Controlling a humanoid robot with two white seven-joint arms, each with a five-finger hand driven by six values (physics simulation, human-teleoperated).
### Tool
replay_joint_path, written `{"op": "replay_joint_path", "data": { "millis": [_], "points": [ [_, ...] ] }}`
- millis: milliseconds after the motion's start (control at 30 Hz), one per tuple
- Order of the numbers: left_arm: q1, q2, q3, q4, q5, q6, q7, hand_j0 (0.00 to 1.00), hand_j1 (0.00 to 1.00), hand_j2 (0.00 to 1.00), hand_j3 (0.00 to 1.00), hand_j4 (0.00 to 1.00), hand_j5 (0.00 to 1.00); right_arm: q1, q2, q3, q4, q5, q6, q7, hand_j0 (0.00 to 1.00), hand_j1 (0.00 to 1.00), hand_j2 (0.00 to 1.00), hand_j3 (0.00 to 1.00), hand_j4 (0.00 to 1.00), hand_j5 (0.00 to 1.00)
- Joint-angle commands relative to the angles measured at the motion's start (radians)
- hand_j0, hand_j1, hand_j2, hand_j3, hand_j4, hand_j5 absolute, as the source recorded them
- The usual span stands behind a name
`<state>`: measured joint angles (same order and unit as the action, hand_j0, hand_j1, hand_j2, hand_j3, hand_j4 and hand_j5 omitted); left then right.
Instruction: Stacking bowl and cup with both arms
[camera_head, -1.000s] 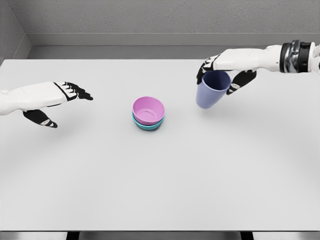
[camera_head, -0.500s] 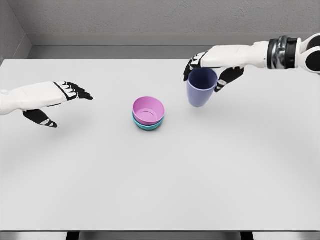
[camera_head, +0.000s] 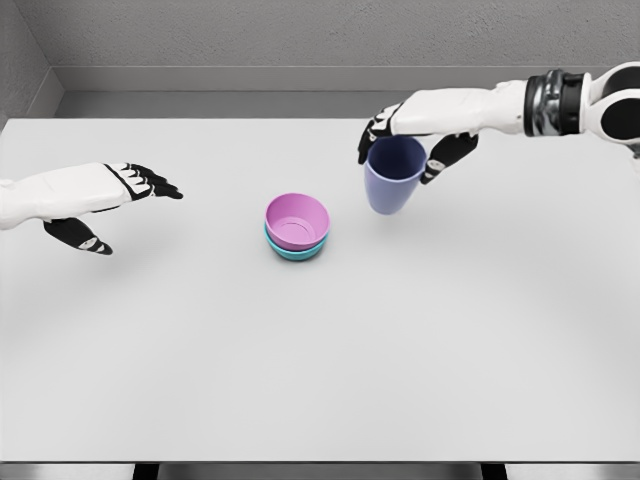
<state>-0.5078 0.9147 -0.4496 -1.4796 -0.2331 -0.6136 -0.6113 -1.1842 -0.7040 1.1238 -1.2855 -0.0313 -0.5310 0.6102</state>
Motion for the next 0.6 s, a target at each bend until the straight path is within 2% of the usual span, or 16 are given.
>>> {"op": "replay_joint_path", "data": {
  "millis": [0,567],
  "points": [
    [0.000,0.001,0.000,0.001,0.006,0.003,0.000,1.00,1.00,1.00,1.00,1.00,1.00,0.000,0.008,0.001,-0.001,-0.007,0.003,0.001,0.65,0.65,0.65,0.65,0.65,0.65],
    [-0.002,0.001,-0.001,0.024,0.002,0.003,0.000,1.00,1.00,1.00,1.00,1.00,1.00,-0.021,0.051,0.004,-0.021,-0.007,0.003,0.001,0.65,0.65,0.65,0.65,0.65,0.65]
  ]
}}
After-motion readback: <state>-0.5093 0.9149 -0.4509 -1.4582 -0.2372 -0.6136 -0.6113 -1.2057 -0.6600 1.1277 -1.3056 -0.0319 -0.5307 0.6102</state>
